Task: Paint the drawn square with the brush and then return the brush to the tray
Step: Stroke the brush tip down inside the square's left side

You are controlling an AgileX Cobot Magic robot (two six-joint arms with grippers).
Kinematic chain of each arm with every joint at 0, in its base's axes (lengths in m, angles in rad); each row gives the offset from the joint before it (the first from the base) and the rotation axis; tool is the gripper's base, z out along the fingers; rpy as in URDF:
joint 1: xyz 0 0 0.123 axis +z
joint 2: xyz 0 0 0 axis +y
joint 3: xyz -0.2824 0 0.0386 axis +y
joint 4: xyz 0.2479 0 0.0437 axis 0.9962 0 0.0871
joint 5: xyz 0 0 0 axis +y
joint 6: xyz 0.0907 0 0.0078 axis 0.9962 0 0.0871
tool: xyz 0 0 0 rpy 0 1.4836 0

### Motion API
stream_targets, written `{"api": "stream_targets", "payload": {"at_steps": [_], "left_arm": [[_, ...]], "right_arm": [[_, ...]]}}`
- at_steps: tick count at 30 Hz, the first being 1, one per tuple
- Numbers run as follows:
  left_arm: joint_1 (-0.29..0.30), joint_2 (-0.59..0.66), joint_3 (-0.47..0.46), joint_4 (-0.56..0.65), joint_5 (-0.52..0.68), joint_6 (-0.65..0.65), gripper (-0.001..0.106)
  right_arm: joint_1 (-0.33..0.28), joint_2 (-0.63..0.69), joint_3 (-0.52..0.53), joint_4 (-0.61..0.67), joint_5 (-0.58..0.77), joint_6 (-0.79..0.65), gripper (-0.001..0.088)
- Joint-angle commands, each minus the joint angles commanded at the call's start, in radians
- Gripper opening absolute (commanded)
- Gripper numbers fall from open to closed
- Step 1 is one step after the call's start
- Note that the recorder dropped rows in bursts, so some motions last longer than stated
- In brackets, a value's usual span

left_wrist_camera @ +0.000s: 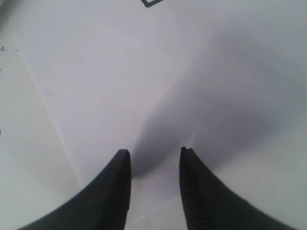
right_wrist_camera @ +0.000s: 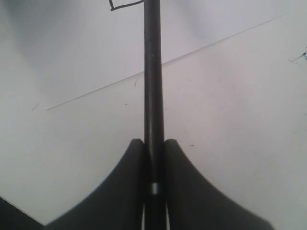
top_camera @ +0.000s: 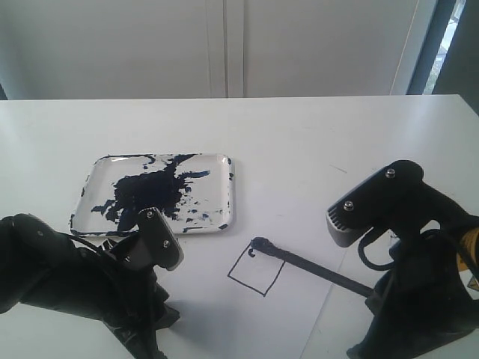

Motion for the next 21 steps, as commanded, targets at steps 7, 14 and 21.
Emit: {"api": "stream_targets", "payload": {"at_steps": [7, 14, 21], "left_arm": [[0.0, 0.0, 0.0, 0.0, 0.0, 0.0, 0.041], [0.0, 0.0, 0.0, 0.0, 0.0, 0.0, 0.041], [0.0, 0.0, 0.0, 0.0, 0.0, 0.0, 0.041]], "right_arm": [[0.0, 0.0, 0.0, 0.0, -0.003, 0.01, 0.0], [0.0, 0.0, 0.002, 0.0, 0.009, 0.009, 0.0], [0.0, 0.03, 0.001, 0.0, 0.011, 0.009, 0.0]]}}
